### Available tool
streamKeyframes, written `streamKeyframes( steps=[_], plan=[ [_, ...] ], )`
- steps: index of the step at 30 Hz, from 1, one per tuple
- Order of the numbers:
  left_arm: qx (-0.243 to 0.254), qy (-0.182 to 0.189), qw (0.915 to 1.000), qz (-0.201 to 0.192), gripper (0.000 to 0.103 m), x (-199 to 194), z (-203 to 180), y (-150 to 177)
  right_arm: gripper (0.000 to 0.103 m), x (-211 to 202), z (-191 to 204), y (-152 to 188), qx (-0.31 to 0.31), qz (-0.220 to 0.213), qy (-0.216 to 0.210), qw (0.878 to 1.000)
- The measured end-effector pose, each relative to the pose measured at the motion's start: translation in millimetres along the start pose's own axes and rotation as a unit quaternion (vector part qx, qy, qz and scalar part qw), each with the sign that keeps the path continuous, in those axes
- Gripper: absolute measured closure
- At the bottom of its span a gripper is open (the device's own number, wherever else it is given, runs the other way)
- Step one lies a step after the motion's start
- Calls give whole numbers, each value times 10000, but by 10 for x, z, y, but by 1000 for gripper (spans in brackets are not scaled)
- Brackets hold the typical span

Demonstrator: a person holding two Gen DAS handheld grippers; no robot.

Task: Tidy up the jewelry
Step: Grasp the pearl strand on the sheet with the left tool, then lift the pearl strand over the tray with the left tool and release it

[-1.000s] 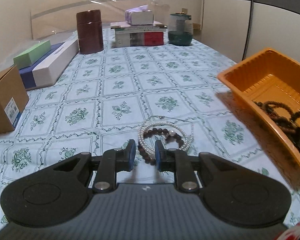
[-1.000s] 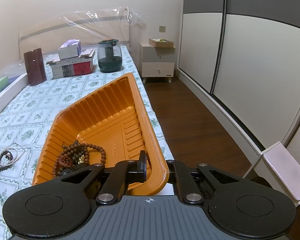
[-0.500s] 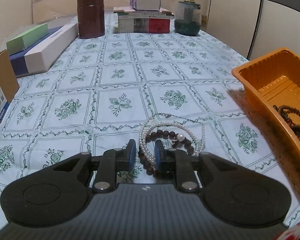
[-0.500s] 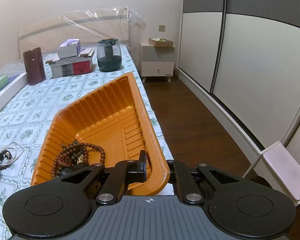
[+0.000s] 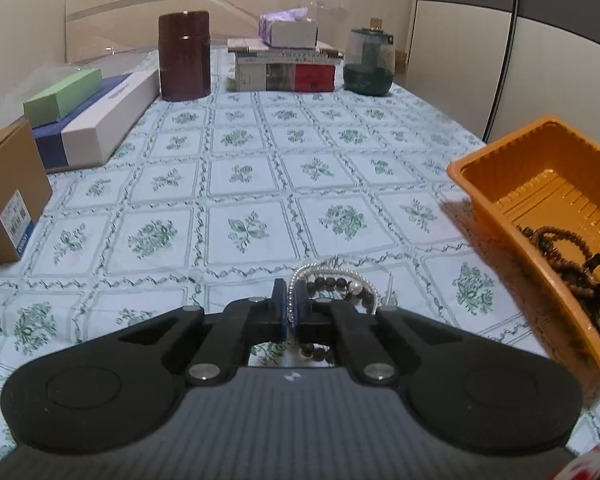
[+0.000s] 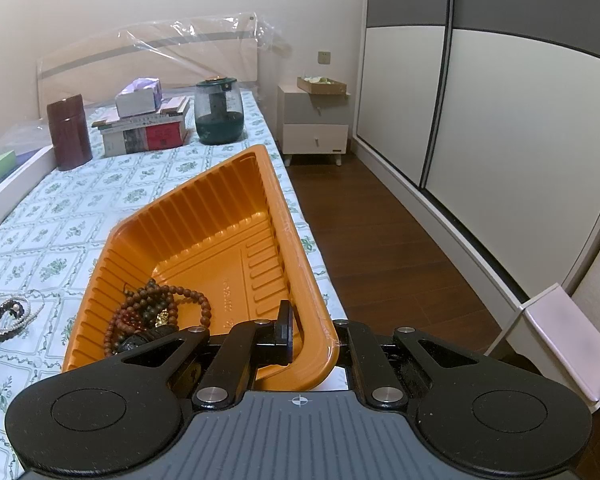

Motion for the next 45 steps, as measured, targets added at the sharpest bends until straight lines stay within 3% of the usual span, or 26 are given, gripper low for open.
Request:
streamKeyframes(
  steps=[29, 39, 45],
  plan=[
    [181, 637, 9937, -899, 101, -718, -158, -912, 96, -25, 22, -44, 4, -18, -17, 10000],
    [420, 1130, 9871, -1057, 101, -824, -576, -1145, 96, -58, 5, -58, 17, -47, -45, 10000],
    [566, 1580, 9781, -1230, 101, -940, -956, -1336, 96, -62, 7, -70, 25, -70, -58, 10000]
  ],
)
Point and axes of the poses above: each gripper's, at about its wrist camera, not at the fingertips, and x roughly the way its jaws point, z to its left, y to its underside, the point moved 5 cm from there along x, roughly the way its jaws point, and after that the axes turned 4 degrees about -x, right-handed, at the moved point
